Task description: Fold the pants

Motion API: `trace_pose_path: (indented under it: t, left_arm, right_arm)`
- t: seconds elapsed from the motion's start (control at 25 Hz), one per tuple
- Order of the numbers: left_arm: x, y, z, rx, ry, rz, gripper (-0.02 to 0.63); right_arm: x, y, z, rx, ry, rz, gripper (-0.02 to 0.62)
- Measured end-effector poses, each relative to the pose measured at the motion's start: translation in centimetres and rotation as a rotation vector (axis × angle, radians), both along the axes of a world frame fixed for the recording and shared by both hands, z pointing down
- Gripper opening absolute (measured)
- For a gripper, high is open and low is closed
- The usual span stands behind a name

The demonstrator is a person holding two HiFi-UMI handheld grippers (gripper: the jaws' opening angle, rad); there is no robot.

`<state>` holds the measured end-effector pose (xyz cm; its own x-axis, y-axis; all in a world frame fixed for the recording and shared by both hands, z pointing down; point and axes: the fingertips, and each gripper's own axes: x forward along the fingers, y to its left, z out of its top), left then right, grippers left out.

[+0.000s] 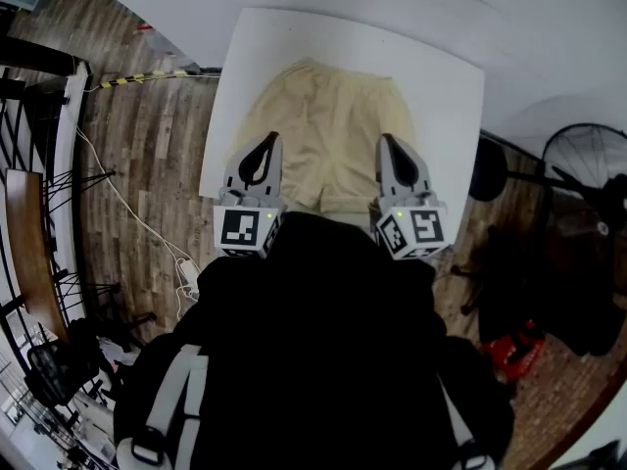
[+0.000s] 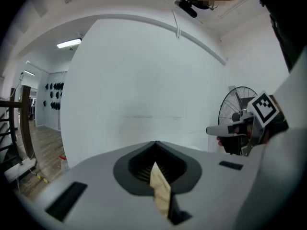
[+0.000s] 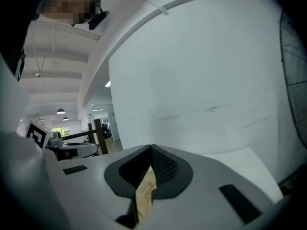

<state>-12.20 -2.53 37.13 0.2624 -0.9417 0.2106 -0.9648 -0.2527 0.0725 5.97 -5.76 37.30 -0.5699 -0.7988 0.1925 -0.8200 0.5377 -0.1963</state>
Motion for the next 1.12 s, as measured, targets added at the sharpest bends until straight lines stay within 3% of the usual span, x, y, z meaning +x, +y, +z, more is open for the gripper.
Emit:
trace_pose_path:
  t: [0.4,0.72,1.12]
  left_arm:
    - [-1.0,0.6,0.7,-0.036,-0.025,-0.016,0.003]
    - [-4.6,1.7,2.8,-0.085,-0.071,-0.084,0.003]
    - [-10.3,3.1,9.4,-0.274,-0.075,-0.185,0.005]
  right_arm:
    - [-1.1,0.3,0.1,-0.03,-0.025,-0.043,0.005]
    - [-4.9,0.3,1.5,-0.075,0.027,-0.14,0.005]
    - [-12.8,-1.6,5.5,-0.144,0.185,-0.298,0.006]
